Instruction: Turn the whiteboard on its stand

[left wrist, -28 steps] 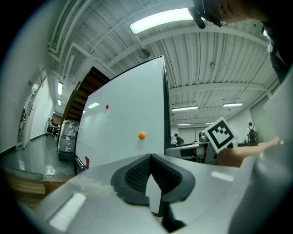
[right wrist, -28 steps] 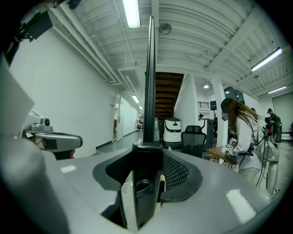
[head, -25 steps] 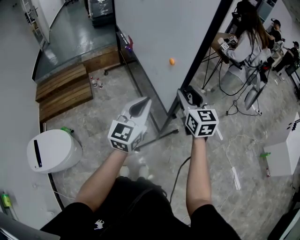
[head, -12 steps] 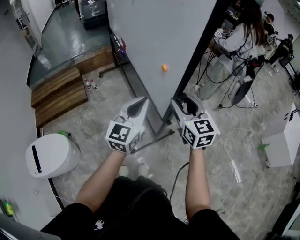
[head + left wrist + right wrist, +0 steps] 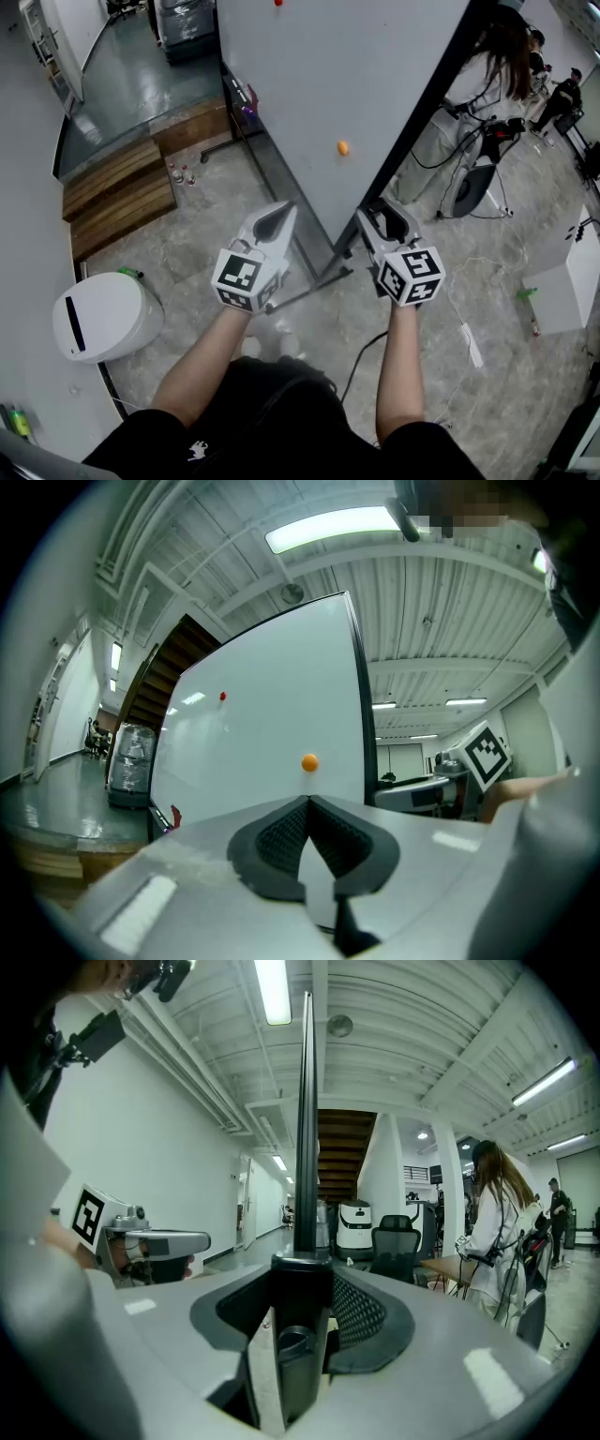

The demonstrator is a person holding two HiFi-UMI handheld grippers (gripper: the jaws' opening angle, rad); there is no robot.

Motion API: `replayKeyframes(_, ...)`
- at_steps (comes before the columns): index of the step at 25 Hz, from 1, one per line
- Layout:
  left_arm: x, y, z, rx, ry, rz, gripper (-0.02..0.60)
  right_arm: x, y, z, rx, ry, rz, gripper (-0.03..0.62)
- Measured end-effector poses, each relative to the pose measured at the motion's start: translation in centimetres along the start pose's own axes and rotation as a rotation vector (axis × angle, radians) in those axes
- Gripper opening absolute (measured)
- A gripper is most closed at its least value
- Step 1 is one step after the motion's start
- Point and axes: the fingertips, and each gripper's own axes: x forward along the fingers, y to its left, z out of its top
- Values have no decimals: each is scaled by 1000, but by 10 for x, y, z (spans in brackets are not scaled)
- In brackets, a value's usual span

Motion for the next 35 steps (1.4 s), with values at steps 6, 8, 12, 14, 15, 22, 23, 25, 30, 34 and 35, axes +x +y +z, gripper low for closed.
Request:
replayKeyframes(6, -11, 13, 0, -7, -11, 3, 2, -2, 0, 0, 6, -14, -25, 201)
replayKeyframes(8, -13, 17, 1, -9, -15, 4, 2, -2, 0, 0, 3, -17, -39, 201)
replayKeyframes(12, -14, 21, 1, -9, -18, -4, 2, -7, 0, -3, -42, -14, -82, 209)
replayKeyframes(14, -15, 23, 1, -10, -18, -9, 2, -12, 1, -1, -58, -14, -96, 232)
replayKeyframes(15, -15, 24, 1, -11, -19, -9, 2, -15, 3, 1, -64, -19, -103, 232)
replayKeyframes(22, -22, 30, 17, -6, -47, -18, 2, -35, 24, 44, -82, -136, -128, 232)
replayKeyframes(23, -24, 32, 20, -3, -51, -17, 2, -38, 30, 53, -81, -160, -123, 232)
replayKeyframes(25, -29, 38, 24, 3, -55, -10, 2, -40, 42, 69, -68, -212, -105, 224)
replayKeyframes(30, -42, 55, 28, 22, -63, 26, 2, -31, 73, 95, -40, -307, -33, 110)
replayKeyframes(34, -53, 68, 28, 21, -65, 60, 2, -2, 103, 84, -18, -284, 58, 47)
replayKeyframes(35, -57, 72, 28, 22, -64, 70, 2, 6, 109, 80, -8, -276, 77, 37)
